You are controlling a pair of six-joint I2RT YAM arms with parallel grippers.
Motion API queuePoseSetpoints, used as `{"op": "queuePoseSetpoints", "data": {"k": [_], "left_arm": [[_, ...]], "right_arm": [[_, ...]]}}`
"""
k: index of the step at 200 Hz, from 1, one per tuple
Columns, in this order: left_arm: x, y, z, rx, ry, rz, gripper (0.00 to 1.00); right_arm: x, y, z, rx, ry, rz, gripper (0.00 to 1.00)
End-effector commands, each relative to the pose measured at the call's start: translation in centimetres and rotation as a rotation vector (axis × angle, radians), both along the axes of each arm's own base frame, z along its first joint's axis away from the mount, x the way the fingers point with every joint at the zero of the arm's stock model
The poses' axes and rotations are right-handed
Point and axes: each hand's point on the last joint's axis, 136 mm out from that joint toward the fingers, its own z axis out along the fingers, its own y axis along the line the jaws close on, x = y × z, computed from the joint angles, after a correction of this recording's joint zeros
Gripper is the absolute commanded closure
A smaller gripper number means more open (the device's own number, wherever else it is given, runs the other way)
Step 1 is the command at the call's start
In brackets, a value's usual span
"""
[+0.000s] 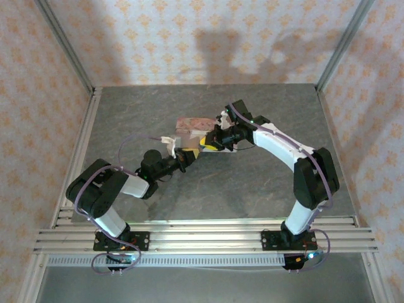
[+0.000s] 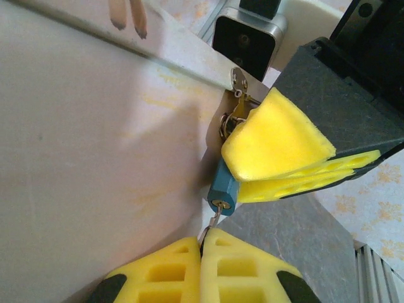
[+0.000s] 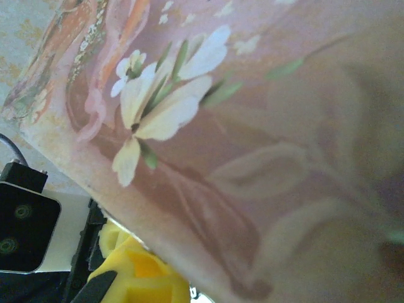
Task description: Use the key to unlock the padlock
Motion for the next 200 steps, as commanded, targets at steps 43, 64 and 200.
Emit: {"op": "queuePoseSetpoints", "data": {"k": [43, 64, 200], "left_arm": [[0.9, -0.8, 2.4, -0.02, -0.063, 0.006, 1.0], [0.7, -1.2, 2.5, 0.0, -0.068, -0.001, 1.0], [0.6, -0.6, 3.9, -0.054, -0.066, 0.0, 1.0]], "right_arm": [[-2.0, 1.3, -0.2, -0.005, 0.01, 0.087, 1.0], [-2.4, 1.7, -0.5, -0.019, 0.008, 0.105, 1.0], [-3.6, 0.5, -2.1, -0.088, 0.012, 0.16, 1.0]]}}
